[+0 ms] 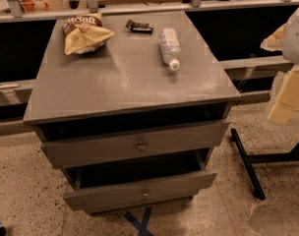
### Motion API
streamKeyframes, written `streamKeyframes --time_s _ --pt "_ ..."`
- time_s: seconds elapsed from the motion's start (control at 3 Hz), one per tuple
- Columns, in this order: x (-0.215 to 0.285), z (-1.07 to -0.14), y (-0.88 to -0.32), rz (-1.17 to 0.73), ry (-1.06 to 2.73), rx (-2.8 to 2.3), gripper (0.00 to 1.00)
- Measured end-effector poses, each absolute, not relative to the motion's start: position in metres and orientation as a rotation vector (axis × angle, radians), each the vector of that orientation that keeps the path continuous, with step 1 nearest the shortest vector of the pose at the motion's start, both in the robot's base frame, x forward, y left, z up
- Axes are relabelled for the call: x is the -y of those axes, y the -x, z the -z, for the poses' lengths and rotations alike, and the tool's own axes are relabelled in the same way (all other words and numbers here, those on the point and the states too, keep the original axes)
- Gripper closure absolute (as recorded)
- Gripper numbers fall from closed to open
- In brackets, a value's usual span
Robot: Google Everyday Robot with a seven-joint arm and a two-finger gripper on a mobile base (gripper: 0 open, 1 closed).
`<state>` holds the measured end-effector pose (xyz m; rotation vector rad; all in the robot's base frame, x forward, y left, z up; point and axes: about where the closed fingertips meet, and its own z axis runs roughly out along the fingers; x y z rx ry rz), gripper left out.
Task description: Move blue plastic bottle near brown chip bag
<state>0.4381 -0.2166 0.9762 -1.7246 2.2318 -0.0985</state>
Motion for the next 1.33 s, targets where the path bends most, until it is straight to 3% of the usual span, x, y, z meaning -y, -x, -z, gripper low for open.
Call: streamKeyframes --time_s 0.67,1.33 --pt "0.214 -0.976 -0.455 0.055 1.609 -2.212 0.00" --pt "0.213 -0.975 -0.530 -0.116 1.199 -2.080 0.00"
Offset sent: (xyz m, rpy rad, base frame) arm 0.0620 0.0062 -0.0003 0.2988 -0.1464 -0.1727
